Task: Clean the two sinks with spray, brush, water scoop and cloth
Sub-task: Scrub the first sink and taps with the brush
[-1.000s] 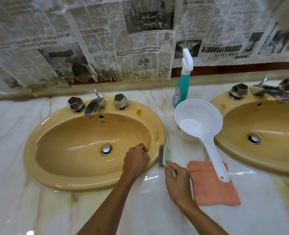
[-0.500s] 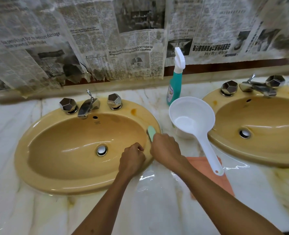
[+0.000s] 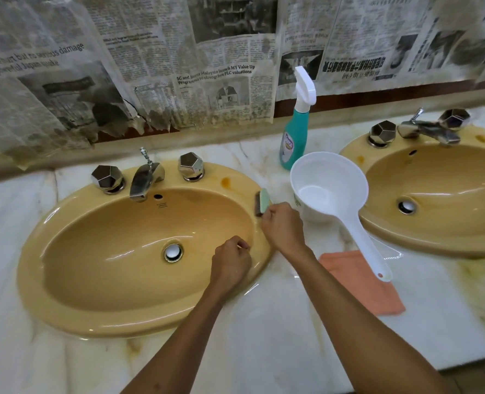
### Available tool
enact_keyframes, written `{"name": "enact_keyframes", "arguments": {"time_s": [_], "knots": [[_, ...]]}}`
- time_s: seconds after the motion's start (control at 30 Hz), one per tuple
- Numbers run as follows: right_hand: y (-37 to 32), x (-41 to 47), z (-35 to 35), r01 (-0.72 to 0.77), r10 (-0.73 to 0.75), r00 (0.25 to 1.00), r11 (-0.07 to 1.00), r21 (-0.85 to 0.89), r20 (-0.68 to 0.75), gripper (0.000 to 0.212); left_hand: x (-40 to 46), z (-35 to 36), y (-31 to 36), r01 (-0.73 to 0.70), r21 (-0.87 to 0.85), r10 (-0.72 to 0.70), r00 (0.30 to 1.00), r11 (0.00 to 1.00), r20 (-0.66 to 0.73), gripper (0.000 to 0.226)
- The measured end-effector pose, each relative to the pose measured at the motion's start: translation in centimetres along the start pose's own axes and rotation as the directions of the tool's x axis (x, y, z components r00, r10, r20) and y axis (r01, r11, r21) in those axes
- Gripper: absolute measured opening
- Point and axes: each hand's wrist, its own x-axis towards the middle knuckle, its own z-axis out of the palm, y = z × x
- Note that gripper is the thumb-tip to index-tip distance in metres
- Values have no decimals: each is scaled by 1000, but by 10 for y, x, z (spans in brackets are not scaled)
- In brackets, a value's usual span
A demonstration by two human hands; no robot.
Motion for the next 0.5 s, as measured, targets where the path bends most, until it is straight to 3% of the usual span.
{"name": "enact_keyframes", "arguments": {"time_s": [0.17, 0.23, 0.33, 0.4, 0.5], "knots": [[14, -56, 14, 26, -35, 996, 993, -118, -77, 22, 4, -2, -7, -6, -60, 7, 1000, 998, 22, 27], [19, -90, 24, 68, -81, 994, 981, -184, -69, 29, 9, -4, -10, 1, -74, 4, 998, 997, 64, 23], [2, -69, 36, 57, -71, 997, 962, -269, -41, 31, 21, -14, -11, -47, 17, 44, 990, 999, 134, 19], [-19, -45, 40, 60, -67, 998, 967, -249, -18, 25, 34, -28, -9, -89, 76, 80, 991, 993, 106, 18], [-37, -40, 43, 73, -77, 997, 973, -219, -13, 22, 55, -57, -7, -165, 176, 176, 983, 970, -51, 26]]}}
